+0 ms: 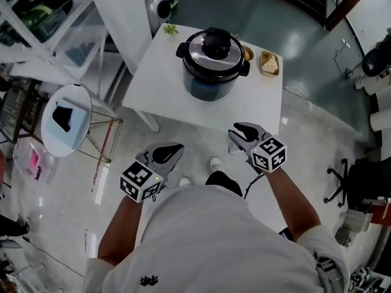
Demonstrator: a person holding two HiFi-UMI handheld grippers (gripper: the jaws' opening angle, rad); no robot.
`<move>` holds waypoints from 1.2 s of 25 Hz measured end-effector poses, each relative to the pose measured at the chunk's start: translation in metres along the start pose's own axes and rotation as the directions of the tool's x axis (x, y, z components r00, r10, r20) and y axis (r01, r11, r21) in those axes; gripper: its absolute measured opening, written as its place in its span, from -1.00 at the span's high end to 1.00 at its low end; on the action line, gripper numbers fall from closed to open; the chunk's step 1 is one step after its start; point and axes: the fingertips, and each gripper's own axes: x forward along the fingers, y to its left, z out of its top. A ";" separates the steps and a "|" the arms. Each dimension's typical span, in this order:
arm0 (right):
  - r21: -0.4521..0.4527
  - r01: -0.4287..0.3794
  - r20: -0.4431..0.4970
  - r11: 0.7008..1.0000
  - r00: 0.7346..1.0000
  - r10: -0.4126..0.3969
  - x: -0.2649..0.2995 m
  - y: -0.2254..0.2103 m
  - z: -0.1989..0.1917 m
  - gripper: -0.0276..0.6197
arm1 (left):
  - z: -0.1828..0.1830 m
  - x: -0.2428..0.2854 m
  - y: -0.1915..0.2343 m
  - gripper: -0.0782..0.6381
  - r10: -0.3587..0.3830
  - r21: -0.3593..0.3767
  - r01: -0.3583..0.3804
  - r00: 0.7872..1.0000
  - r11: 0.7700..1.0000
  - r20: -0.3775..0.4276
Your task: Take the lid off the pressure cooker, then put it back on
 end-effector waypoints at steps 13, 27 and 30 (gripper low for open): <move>-0.004 -0.014 0.001 1.000 1.000 0.014 -0.019 0.074 -0.030 0.79 | -0.013 -0.023 -0.019 0.76 -0.016 0.022 0.016 1.000 1.000 -0.007; -0.049 -0.032 -0.010 0.998 0.999 0.031 -0.020 0.103 -0.034 0.88 | -0.026 -0.045 -0.028 0.76 0.017 0.024 -0.018 1.000 1.000 0.006; -0.058 -0.033 -0.014 0.998 0.999 0.033 -0.021 0.107 -0.037 0.88 | -0.028 -0.045 -0.031 0.76 0.018 0.024 -0.018 1.000 1.000 0.007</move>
